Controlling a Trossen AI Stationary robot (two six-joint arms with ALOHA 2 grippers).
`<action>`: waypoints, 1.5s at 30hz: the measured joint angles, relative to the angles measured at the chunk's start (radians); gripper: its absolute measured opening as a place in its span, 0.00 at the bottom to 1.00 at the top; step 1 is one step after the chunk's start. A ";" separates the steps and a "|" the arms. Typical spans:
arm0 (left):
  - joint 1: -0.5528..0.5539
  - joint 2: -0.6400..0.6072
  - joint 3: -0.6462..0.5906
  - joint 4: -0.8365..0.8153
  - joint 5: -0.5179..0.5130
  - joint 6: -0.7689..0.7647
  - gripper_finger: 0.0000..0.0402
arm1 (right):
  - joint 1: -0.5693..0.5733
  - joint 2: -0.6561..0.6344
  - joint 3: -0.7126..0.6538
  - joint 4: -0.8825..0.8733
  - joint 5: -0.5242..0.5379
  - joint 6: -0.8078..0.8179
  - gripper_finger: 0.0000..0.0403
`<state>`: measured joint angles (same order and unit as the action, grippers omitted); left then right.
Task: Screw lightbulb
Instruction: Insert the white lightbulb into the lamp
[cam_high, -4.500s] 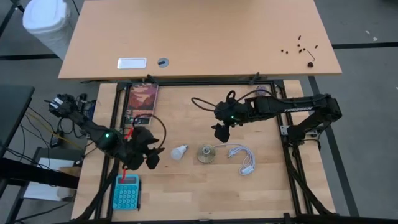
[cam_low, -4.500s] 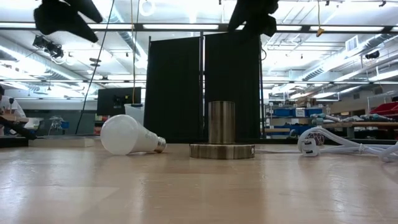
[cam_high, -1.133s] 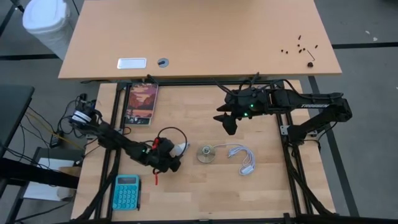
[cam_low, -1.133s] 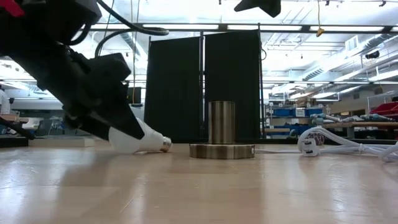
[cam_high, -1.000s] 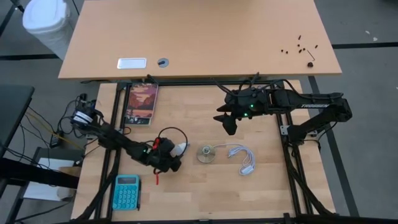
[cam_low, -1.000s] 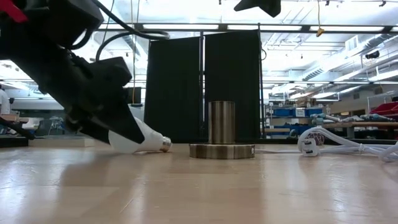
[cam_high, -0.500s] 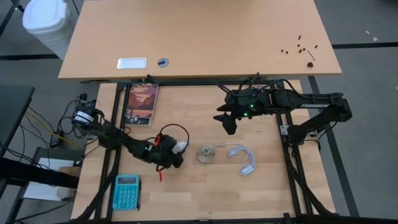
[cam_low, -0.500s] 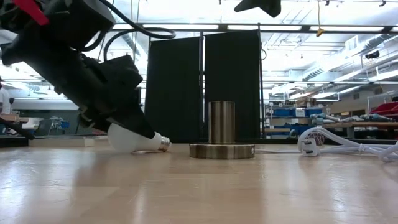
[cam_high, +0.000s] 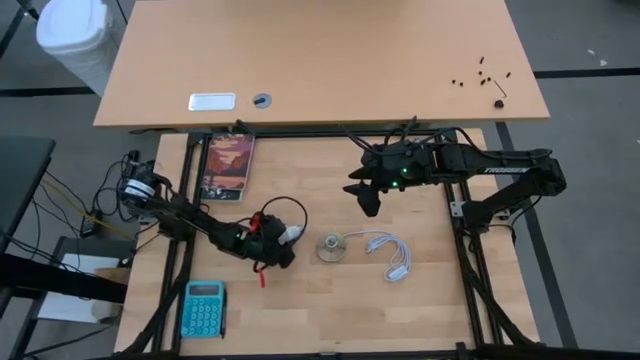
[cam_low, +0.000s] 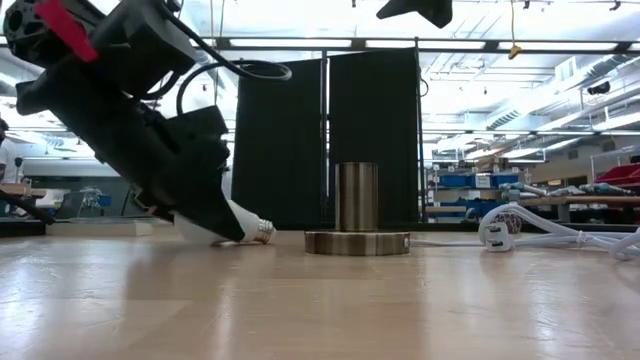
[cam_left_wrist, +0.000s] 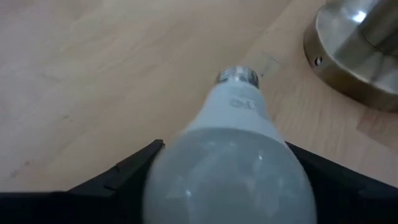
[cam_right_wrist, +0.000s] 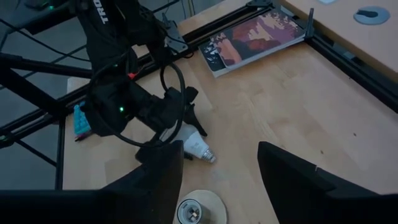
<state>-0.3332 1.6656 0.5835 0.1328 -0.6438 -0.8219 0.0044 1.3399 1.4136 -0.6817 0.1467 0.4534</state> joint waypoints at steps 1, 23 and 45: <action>0.000 0.002 0.000 0.003 0.000 0.000 0.74 | 0.000 0.000 0.000 -0.001 0.000 0.000 0.53; 0.000 -0.072 0.001 0.032 0.115 0.006 0.68 | -0.009 -0.001 0.000 -0.088 -0.030 0.041 0.51; 0.155 -0.293 0.386 -0.474 0.504 0.320 0.68 | 0.161 -0.015 -0.393 0.221 -0.042 0.245 0.50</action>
<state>-0.1785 1.3724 0.9696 -0.3413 -0.1399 -0.5017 0.1651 1.3248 1.0204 -0.4607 0.1043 0.6984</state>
